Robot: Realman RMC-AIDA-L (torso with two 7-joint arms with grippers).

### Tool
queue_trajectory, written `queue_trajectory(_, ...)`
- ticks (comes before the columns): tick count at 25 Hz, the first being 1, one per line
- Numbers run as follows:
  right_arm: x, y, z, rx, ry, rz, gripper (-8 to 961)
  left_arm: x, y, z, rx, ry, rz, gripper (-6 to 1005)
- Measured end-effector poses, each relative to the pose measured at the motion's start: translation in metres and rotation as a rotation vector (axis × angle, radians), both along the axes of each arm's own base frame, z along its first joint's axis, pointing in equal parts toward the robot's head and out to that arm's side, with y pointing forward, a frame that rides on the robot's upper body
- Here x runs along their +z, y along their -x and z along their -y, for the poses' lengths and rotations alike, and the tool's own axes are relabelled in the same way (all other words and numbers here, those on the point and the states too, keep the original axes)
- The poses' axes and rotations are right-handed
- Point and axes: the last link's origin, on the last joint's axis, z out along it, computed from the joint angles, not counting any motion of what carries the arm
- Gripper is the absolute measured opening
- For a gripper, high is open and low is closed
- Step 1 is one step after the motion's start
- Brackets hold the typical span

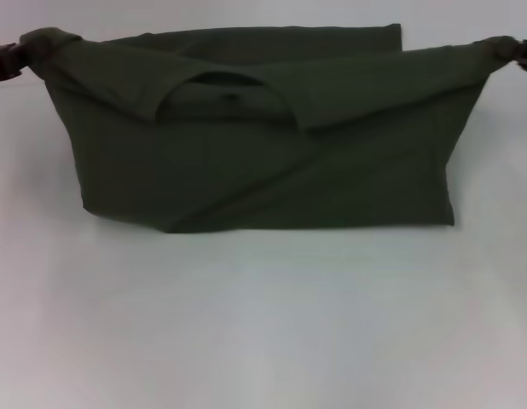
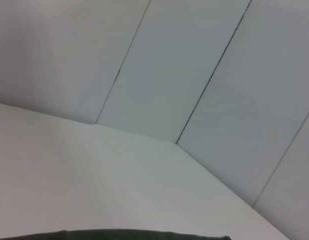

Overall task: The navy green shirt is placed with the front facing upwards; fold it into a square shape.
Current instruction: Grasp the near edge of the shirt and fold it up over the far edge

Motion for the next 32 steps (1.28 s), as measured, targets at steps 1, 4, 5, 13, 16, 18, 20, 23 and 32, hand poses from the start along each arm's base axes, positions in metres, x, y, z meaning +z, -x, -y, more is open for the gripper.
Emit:
queue_trajectory(1, -0.004, 0.002, -0.003, -0.002, 0.002, 0.005, 54, -0.002, -0.001, -0.001, 0.005, -0.006, 0.002, 53)
queue_trajectory(4, -0.014, 0.008, -0.012, -0.012, 0.008, 0.018, 55, -0.009, -0.003, -0.003, 0.016, -0.028, 0.015, 53)
queue_trajectory(5, -0.018, 0.009, -0.015, -0.018, 0.009, 0.024, 55, -0.011, -0.003, -0.003, 0.017, -0.034, 0.017, 53)
queue_trajectory(13, -0.045, 0.018, -0.028, -0.056, 0.032, 0.053, 56, -0.033, -0.006, -0.006, 0.037, -0.052, 0.005, 52)
queue_trajectory(16, -0.050, 0.019, -0.030, -0.067, 0.038, 0.064, 57, -0.040, -0.009, -0.007, 0.027, -0.046, -0.007, 52)
queue_trajectory(18, -0.051, 0.019, -0.031, -0.069, 0.039, 0.064, 57, -0.042, -0.011, -0.008, 0.022, -0.046, -0.014, 52)
queue_trajectory(20, -0.052, 0.019, -0.031, -0.074, 0.038, 0.063, 57, -0.043, -0.012, -0.008, 0.018, -0.045, -0.016, 52)
queue_trajectory(23, -0.049, 0.017, -0.033, -0.094, 0.017, 0.056, 58, -0.042, -0.013, -0.009, 0.016, -0.050, -0.009, 51)
queue_trajectory(32, -0.040, 0.012, -0.035, -0.122, -0.020, 0.044, 59, -0.041, -0.014, -0.012, 0.023, -0.063, -0.012, 50)
